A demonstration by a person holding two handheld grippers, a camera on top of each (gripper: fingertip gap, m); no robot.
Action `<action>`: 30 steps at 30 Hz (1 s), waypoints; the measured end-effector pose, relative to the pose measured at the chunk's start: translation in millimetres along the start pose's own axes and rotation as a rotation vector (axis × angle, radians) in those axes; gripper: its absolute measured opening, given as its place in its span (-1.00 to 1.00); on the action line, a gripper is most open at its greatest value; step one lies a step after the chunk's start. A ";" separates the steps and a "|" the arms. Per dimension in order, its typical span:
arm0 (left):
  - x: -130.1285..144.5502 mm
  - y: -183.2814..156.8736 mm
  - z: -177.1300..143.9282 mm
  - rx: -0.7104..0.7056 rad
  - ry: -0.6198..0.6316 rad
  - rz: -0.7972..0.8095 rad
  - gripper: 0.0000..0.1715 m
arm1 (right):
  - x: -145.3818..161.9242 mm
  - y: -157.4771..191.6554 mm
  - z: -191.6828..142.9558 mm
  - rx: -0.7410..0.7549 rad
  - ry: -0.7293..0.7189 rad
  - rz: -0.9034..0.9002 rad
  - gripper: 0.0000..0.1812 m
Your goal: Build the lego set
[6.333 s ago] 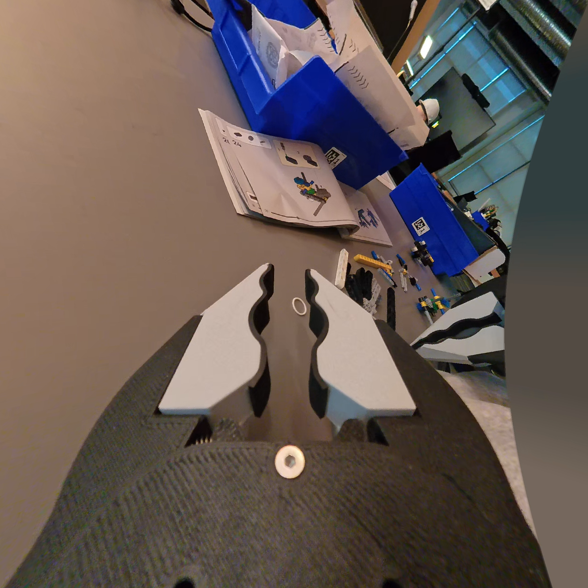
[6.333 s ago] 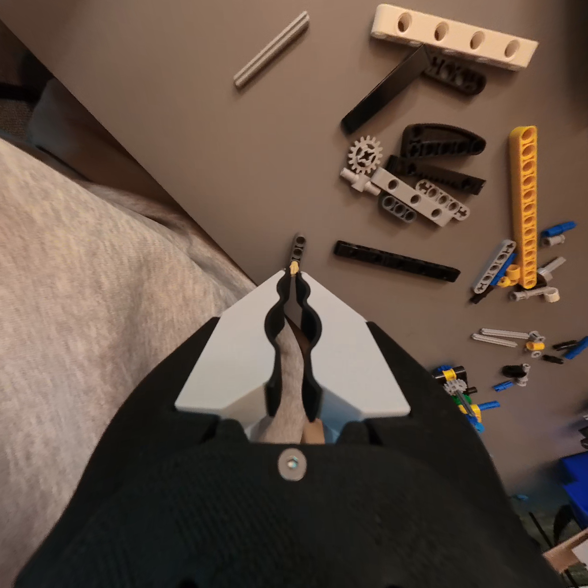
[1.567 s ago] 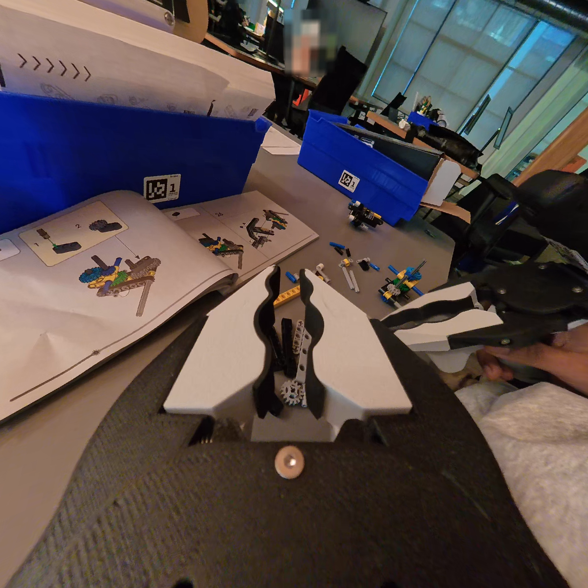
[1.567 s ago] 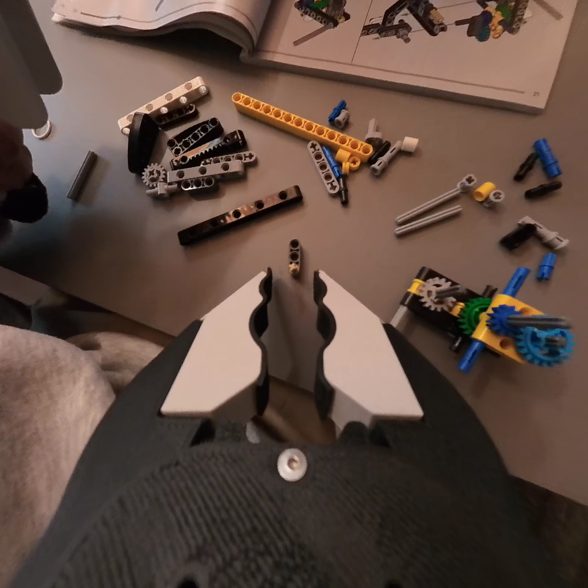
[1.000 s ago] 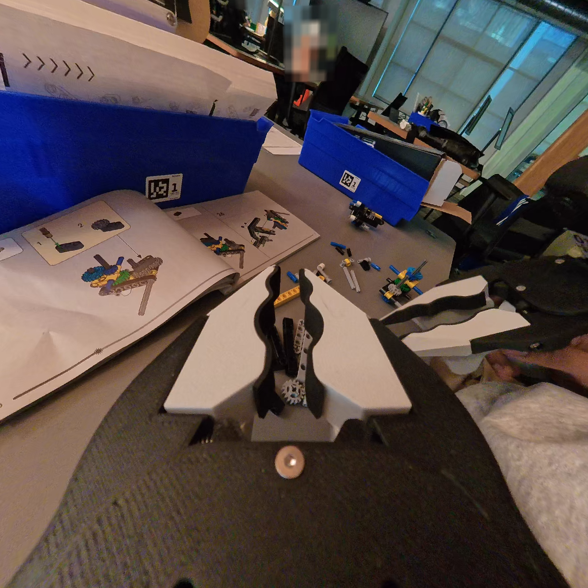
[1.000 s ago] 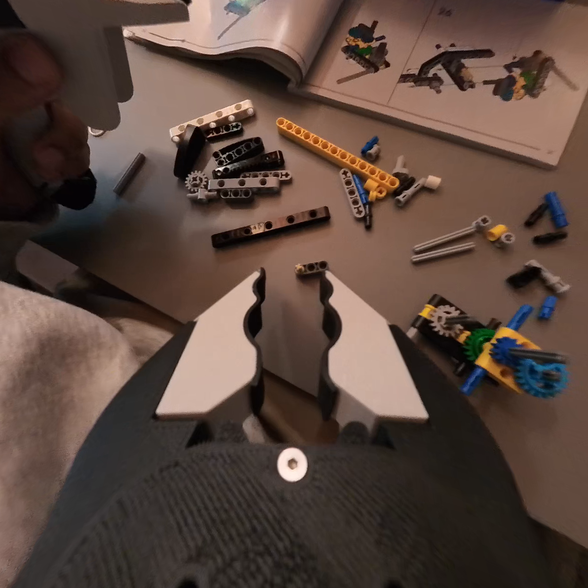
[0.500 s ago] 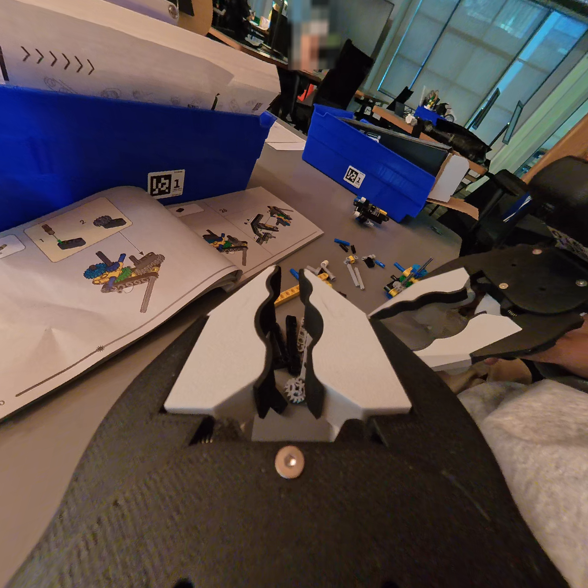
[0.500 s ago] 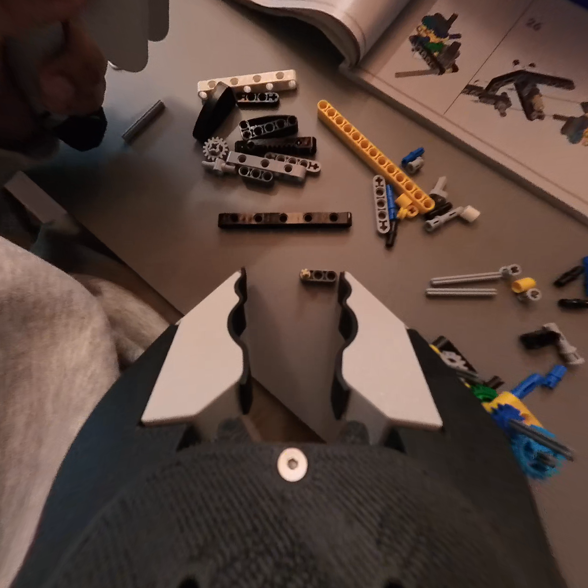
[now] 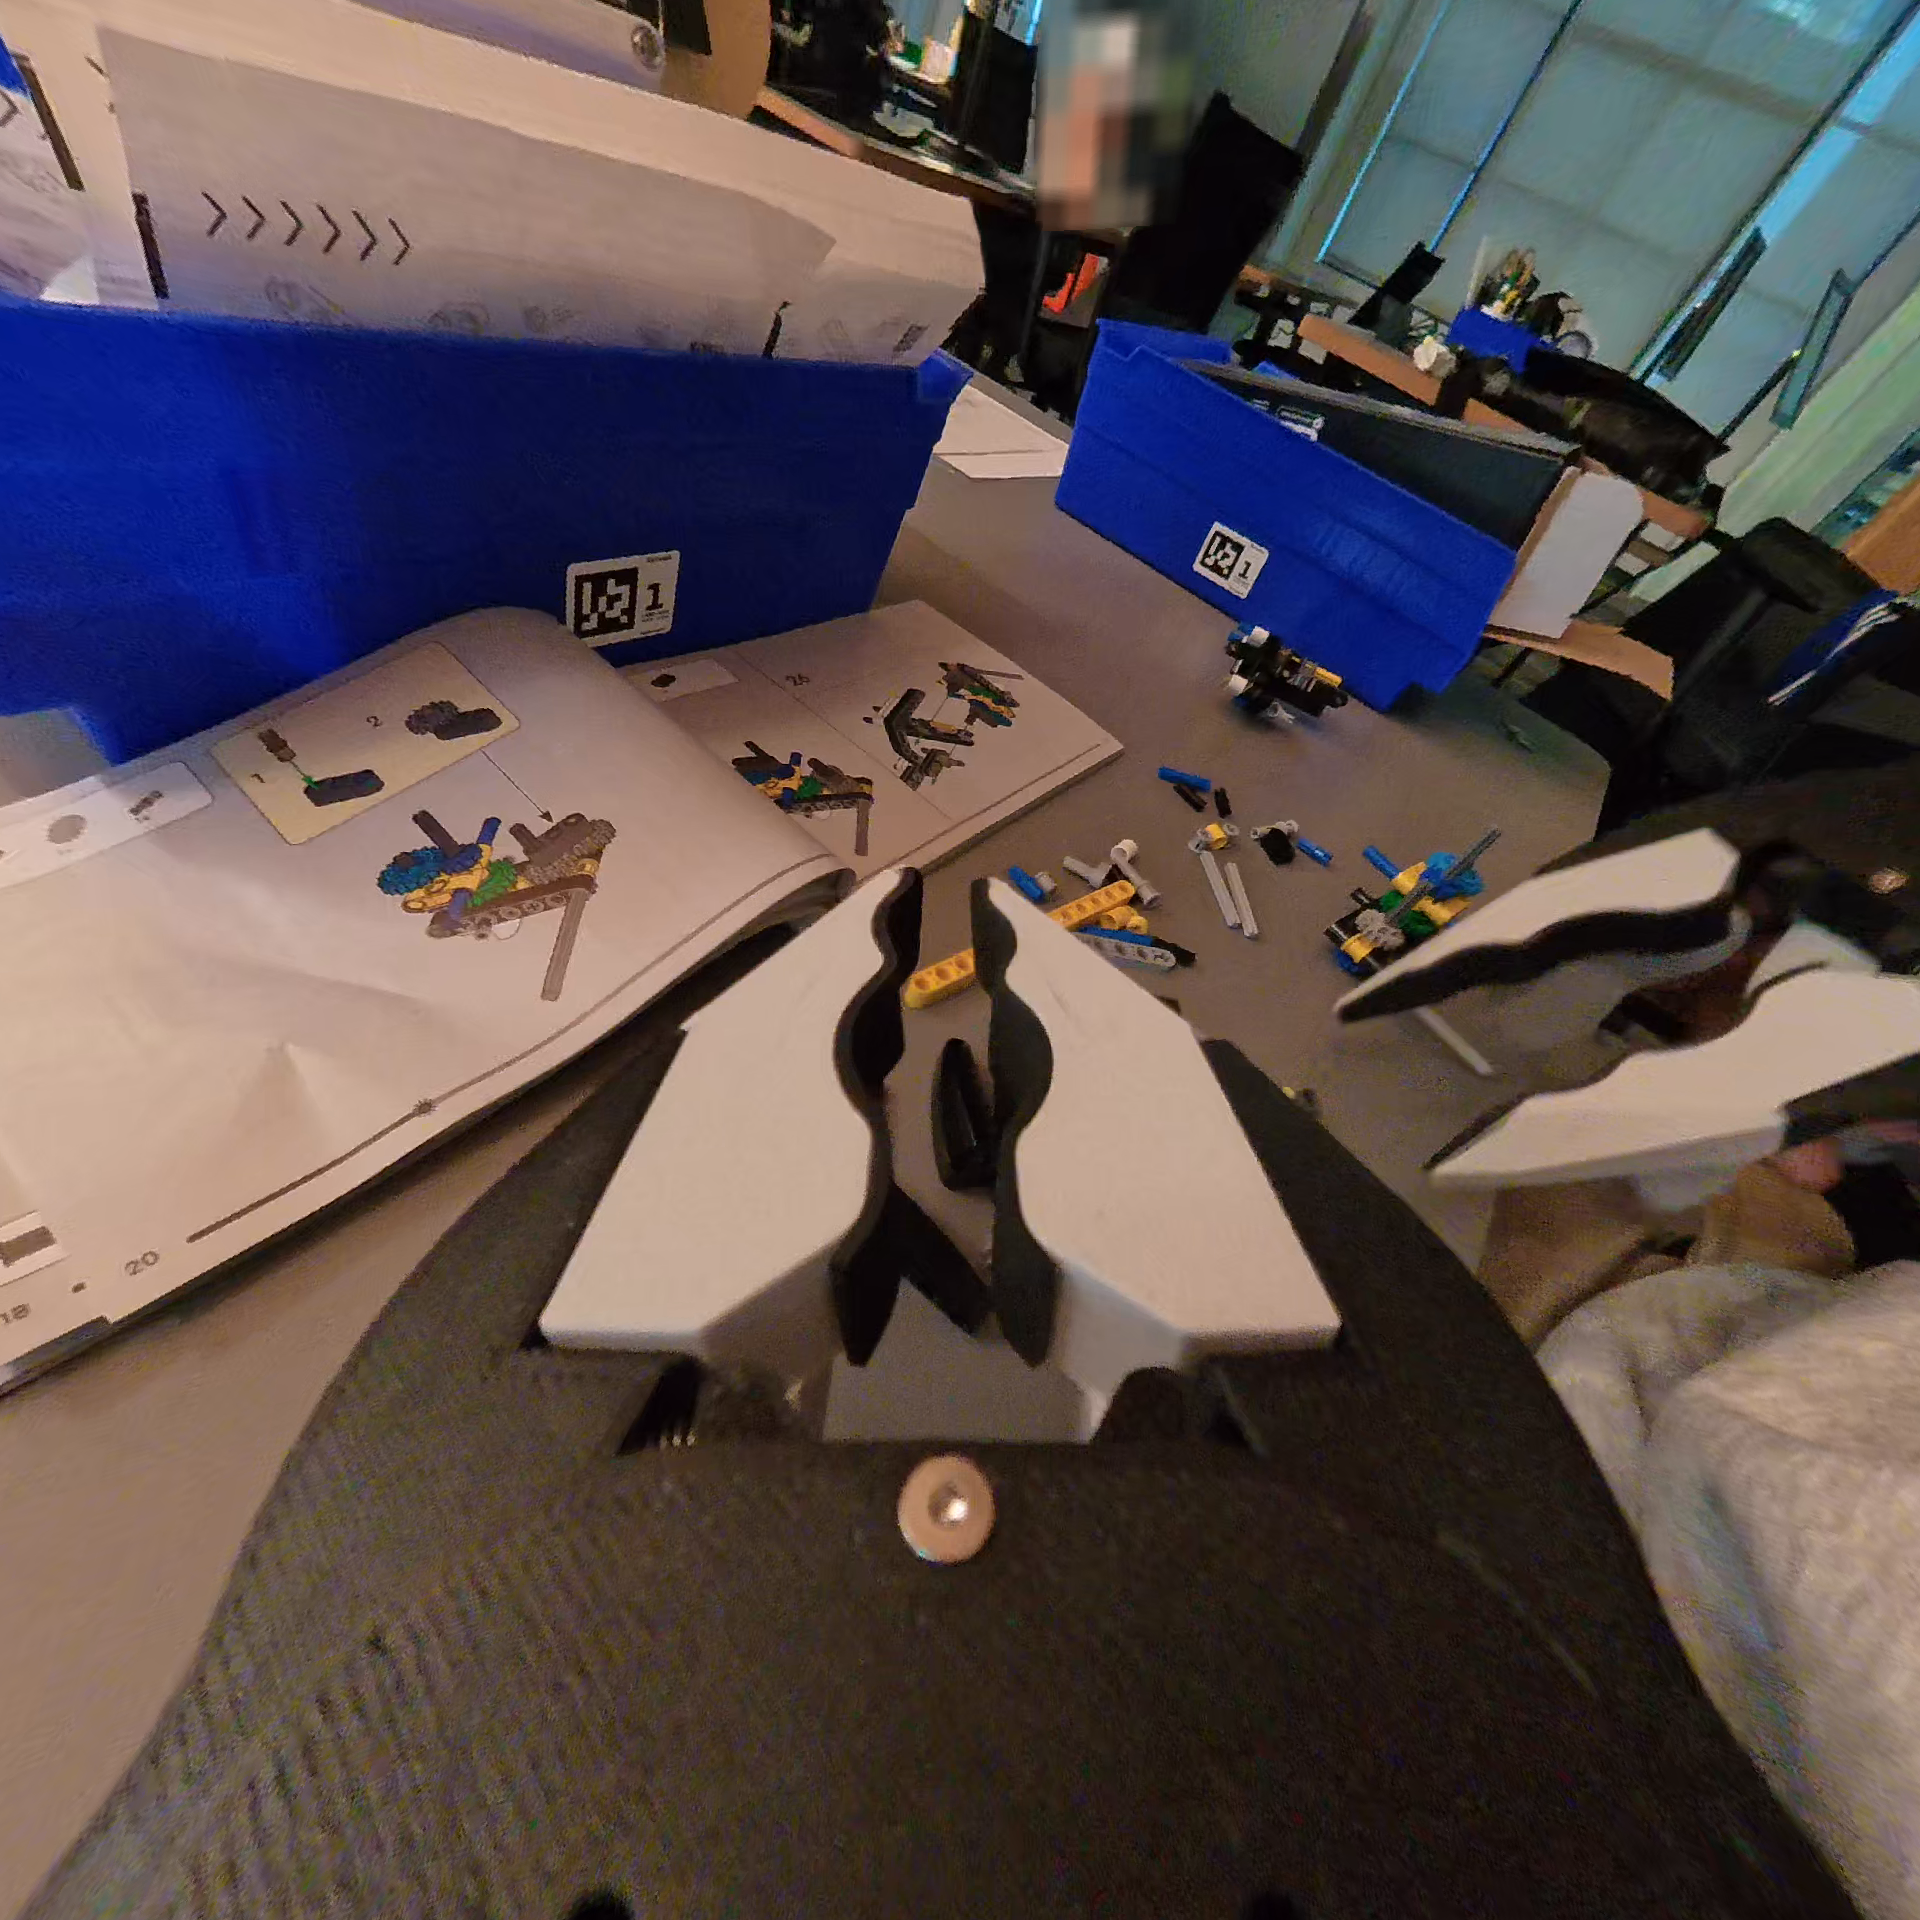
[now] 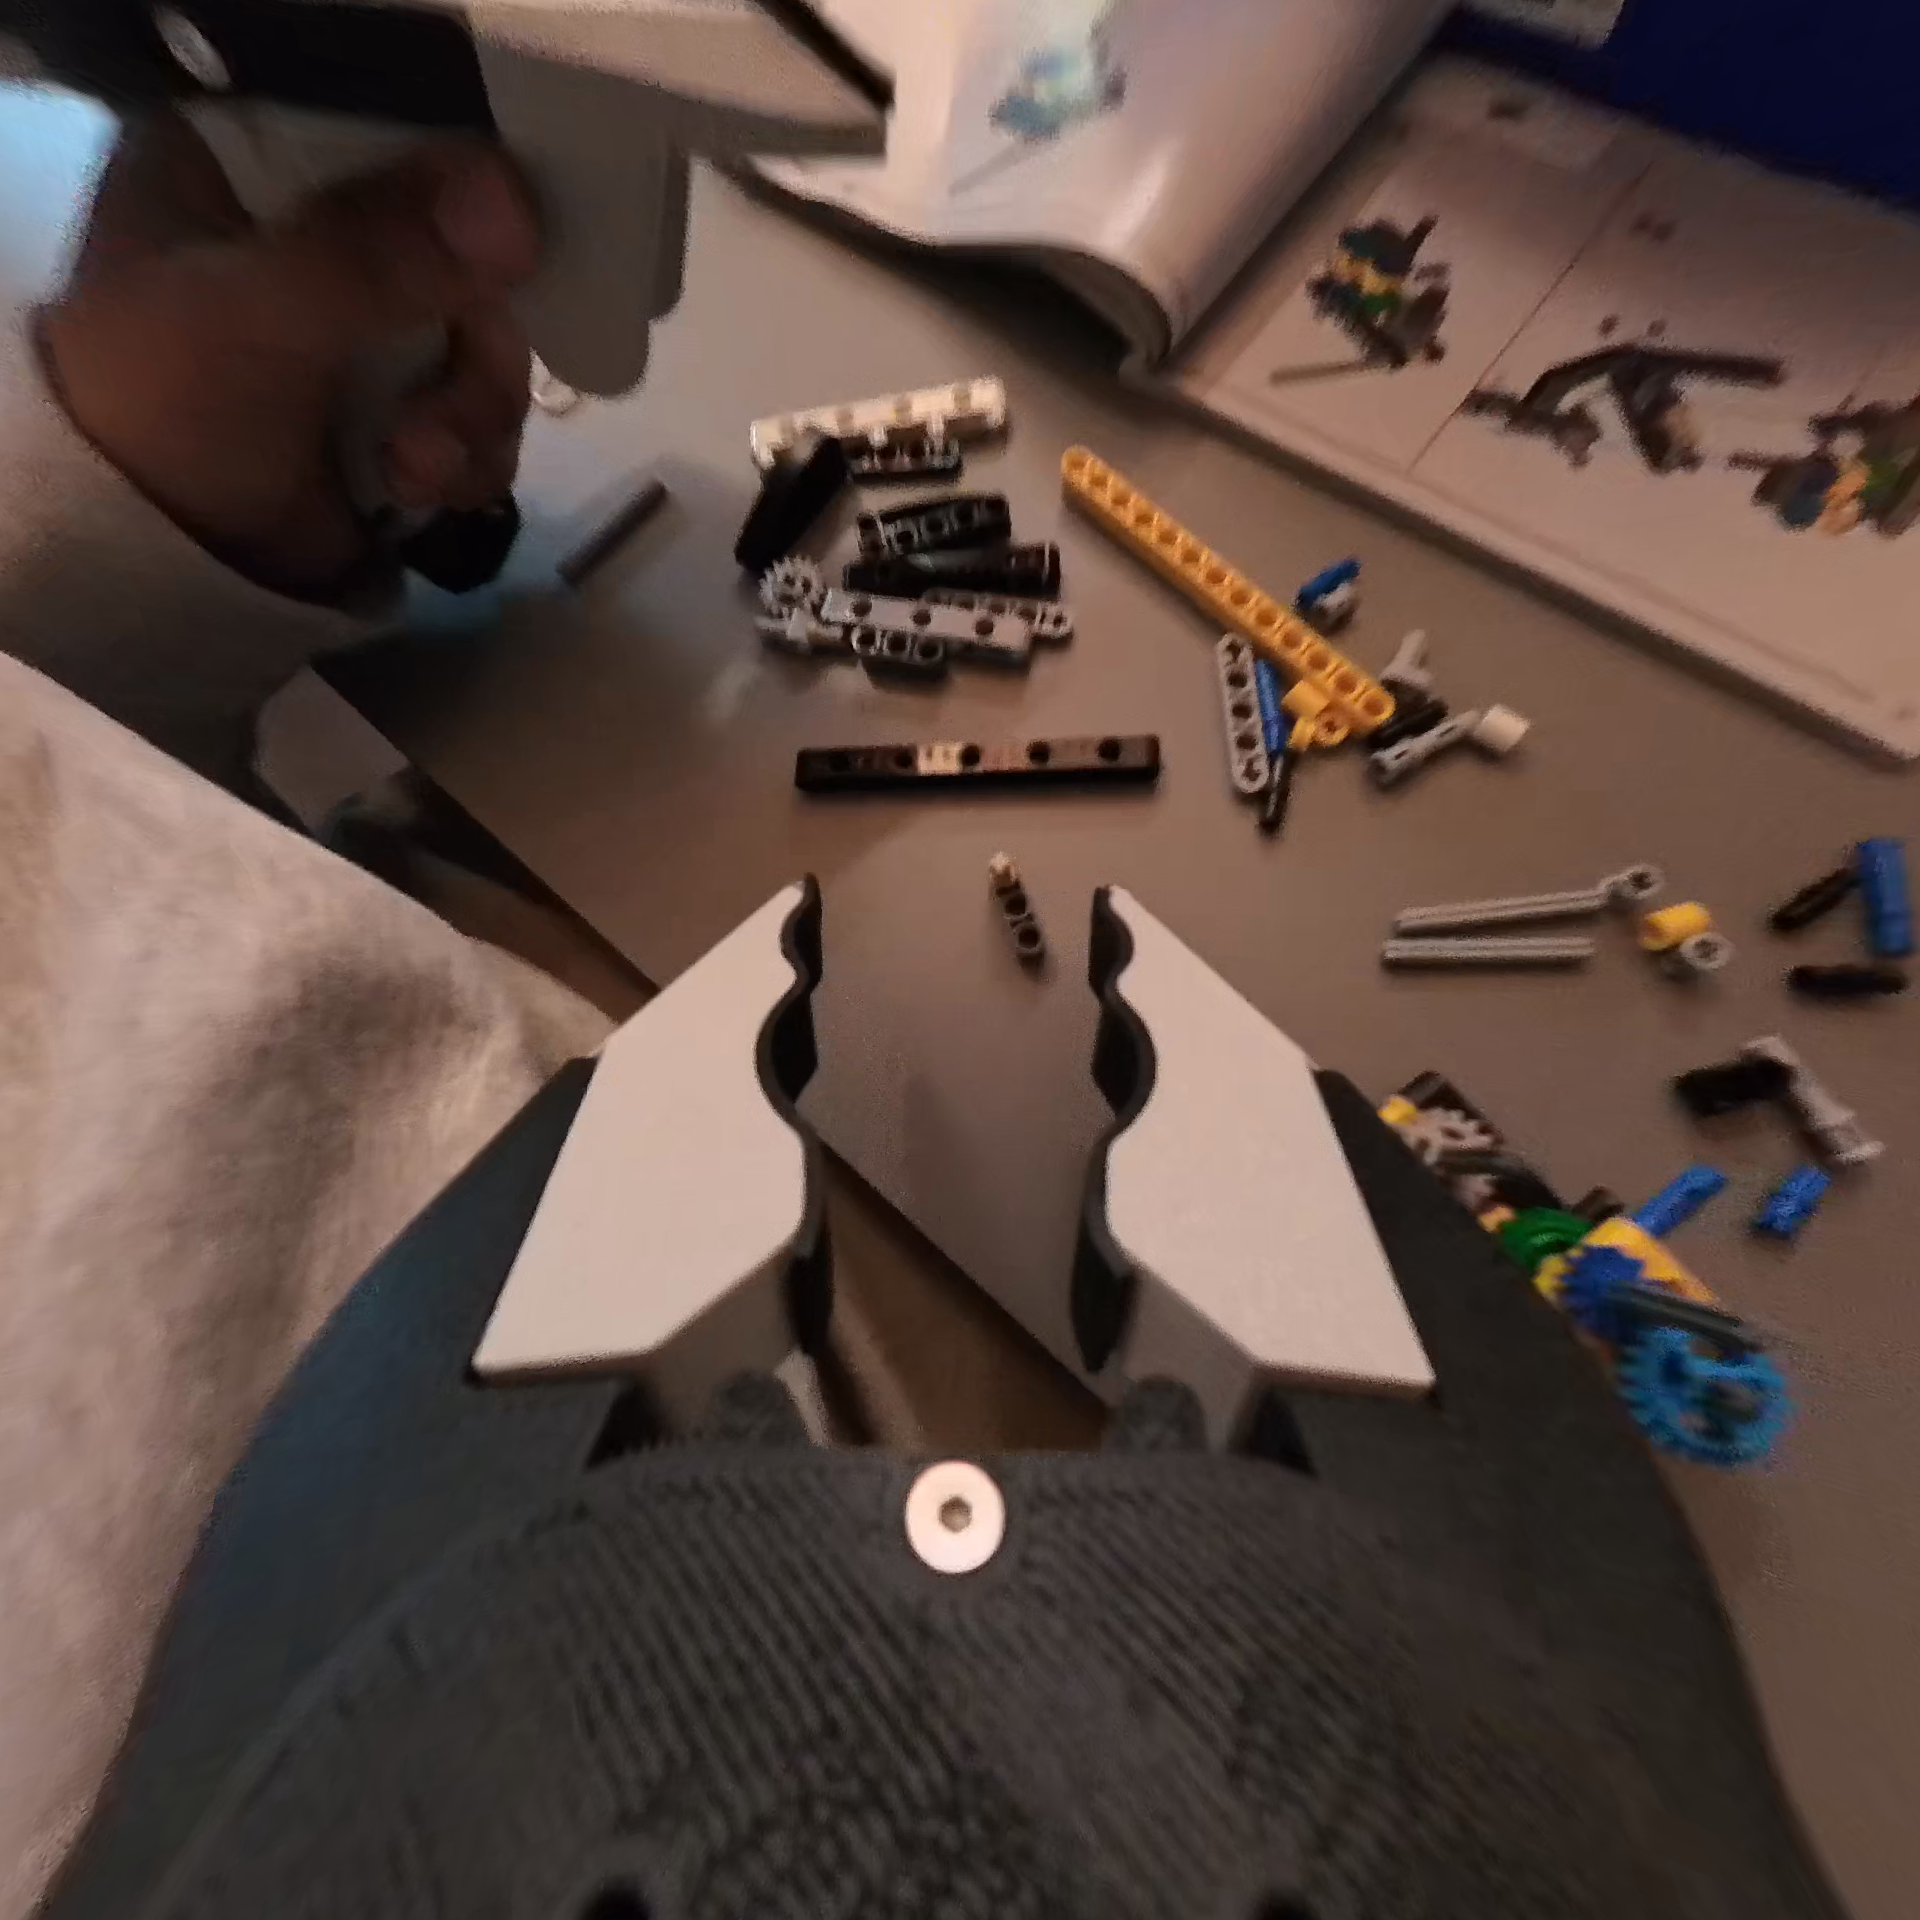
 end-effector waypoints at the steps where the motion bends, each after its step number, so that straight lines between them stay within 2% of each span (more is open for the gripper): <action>1: 0.0 0.9 -0.2 -0.007 -0.001 0.007 -0.93 | -6.9 -1.2 -6.3 -0.015 -0.025 -0.009 -0.44; 5: -4.9 15.7 -8.9 -0.040 -0.010 -0.004 -0.95 | -36.9 -20.3 -43.7 -0.022 -0.174 -0.070 -0.44; 9: -17.7 23.7 -27.0 -0.016 -0.046 -0.061 -0.93 | -50.2 -61.0 -81.2 0.073 -0.322 -0.155 -0.50; 13: 5.5 6.7 -30.9 -0.039 0.141 0.031 -0.90 | -44.9 -105.7 -102.3 0.181 -0.413 -0.196 -0.60; 16: 29.3 -7.9 -33.9 -0.099 0.256 0.079 -0.91 | -41.4 -124.4 -116.7 0.183 -0.525 -0.188 -0.64; 20: 49.9 -18.2 -34.7 -0.165 0.377 0.070 -0.93 | -32.3 -130.4 -125.7 0.103 -0.645 -0.131 -0.67; 26: 60.3 -26.0 -24.5 -0.193 0.439 0.030 -0.92 | -28.2 -132.9 -133.3 0.060 -0.675 -0.102 -0.67; 30: 59.6 -28.0 -20.4 -0.213 0.434 0.046 -0.93 | -25.6 -134.5 -133.3 0.026 -0.688 -0.073 -0.67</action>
Point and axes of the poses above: each gripper's, where its closed fingertips meet, z out along the fingers, x out of its underside, y = z × x across the jaws, the point moved 2 cm from there along -z, back along the fingers, and after that the axes turned 9 degrees about -x, right-handed, at the moved point
